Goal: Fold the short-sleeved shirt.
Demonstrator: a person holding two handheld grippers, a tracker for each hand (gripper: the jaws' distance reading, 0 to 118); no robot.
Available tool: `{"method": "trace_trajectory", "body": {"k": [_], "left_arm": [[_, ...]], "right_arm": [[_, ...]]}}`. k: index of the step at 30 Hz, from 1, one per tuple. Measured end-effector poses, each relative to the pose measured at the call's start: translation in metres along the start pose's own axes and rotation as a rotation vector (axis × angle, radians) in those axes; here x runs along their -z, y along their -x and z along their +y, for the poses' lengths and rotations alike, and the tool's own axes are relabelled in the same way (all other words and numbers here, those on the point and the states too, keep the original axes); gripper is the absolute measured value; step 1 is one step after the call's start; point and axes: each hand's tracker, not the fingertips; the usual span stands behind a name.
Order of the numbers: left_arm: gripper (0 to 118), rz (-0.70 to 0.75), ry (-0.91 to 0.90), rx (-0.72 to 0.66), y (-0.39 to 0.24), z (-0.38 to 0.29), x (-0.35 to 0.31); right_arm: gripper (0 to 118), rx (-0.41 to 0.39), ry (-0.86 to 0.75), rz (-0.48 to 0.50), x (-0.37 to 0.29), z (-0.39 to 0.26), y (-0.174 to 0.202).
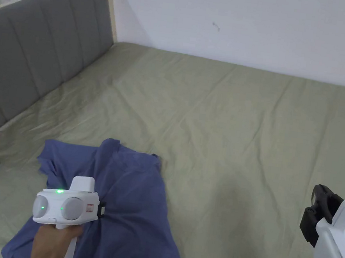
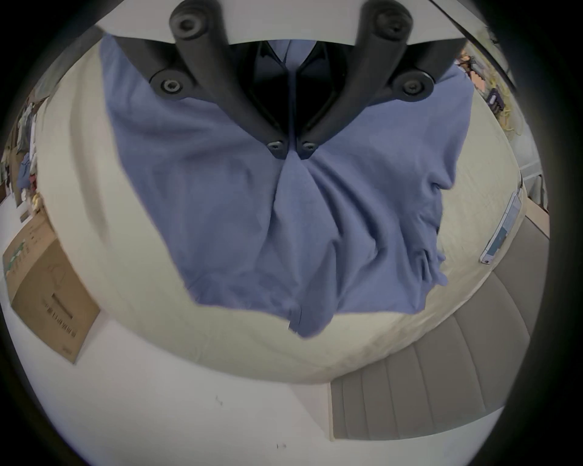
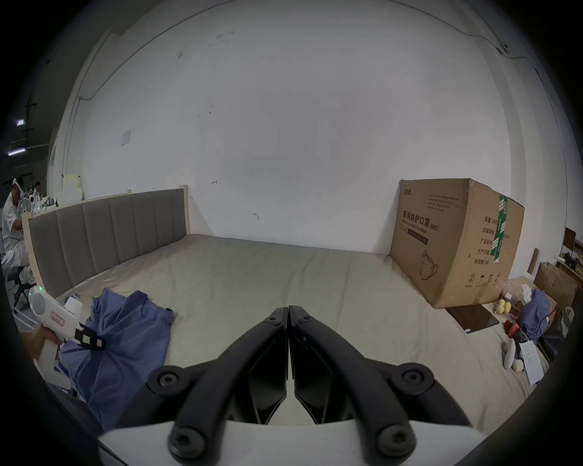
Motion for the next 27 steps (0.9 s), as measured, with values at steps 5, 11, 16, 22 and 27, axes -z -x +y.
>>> {"method": "trace_trajectory", "body": {"k": [5, 11, 16, 22, 27], "left_arm": [[0, -0.145, -0.141, -0.032, -0.017, 0.028, -0.066], [0, -0.277, -0.292, 0.060, -0.082, 0.074, -0.140], [0, -0.351, -0.357, 0.213, -0.144, 0.104, -0.169], [0, -0.485, -0.414, 0.345, -0.228, 0.113, -0.199], [0, -0.594, -0.424, 0.413, -0.294, 0.108, -0.212]], "right_arm": [[0, 0.005, -0.030, -0.007, -0.009, 0.006, -0.012], [0, 0.034, -0.068, -0.020, -0.027, 0.014, -0.030], [0, 0.044, -0.107, -0.048, -0.049, 0.019, -0.052], [0, 0.042, -0.150, -0.116, -0.076, 0.024, -0.088], [0, 0.042, -0.169, -0.192, -0.100, 0.024, -0.120]]}}
